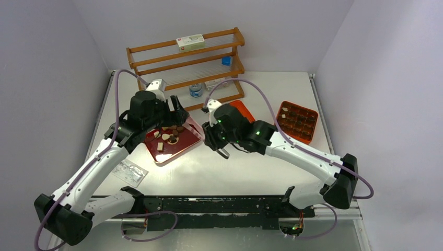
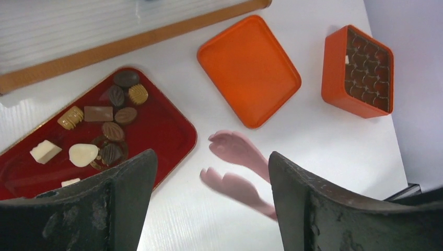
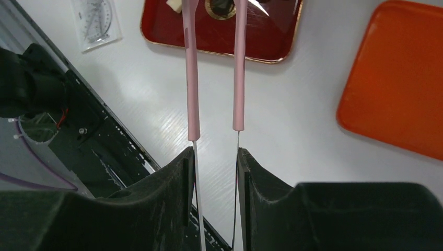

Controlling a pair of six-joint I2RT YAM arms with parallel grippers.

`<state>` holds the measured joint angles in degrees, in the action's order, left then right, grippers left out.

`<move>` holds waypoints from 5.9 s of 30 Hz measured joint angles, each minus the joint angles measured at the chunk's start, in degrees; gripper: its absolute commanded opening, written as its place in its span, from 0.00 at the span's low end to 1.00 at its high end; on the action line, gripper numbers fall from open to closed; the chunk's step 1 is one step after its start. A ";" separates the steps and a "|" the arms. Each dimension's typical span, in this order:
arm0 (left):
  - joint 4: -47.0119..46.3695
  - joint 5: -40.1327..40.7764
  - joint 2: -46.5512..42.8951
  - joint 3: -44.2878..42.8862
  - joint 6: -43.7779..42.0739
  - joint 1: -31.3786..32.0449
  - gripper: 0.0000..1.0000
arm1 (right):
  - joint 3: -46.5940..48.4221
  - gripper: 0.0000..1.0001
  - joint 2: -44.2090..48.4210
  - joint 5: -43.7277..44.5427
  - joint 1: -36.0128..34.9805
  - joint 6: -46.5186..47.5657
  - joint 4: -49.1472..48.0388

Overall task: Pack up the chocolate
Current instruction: Adjust the clamp, then pick up the fake chocolate from the plate, then place the fake chocolate in the packing bottle.

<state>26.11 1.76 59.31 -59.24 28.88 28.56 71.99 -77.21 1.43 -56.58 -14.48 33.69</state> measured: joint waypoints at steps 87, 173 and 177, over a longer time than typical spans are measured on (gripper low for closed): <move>2.54 44.72 -42.71 13.11 -12.02 -0.22 0.98 | 51.52 0.38 -53.88 13.40 -15.47 -18.75 20.04; -5.84 14.62 -36.02 19.15 -19.06 4.17 0.98 | 7.43 0.20 -7.78 19.41 53.09 -13.11 23.61; -5.86 14.73 -36.57 19.32 -19.12 4.87 0.98 | 6.19 0.20 -7.78 19.34 56.78 -12.44 23.54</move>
<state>20.25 16.49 22.74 -39.92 9.76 33.43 78.17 -84.99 20.78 0.21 -26.92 57.23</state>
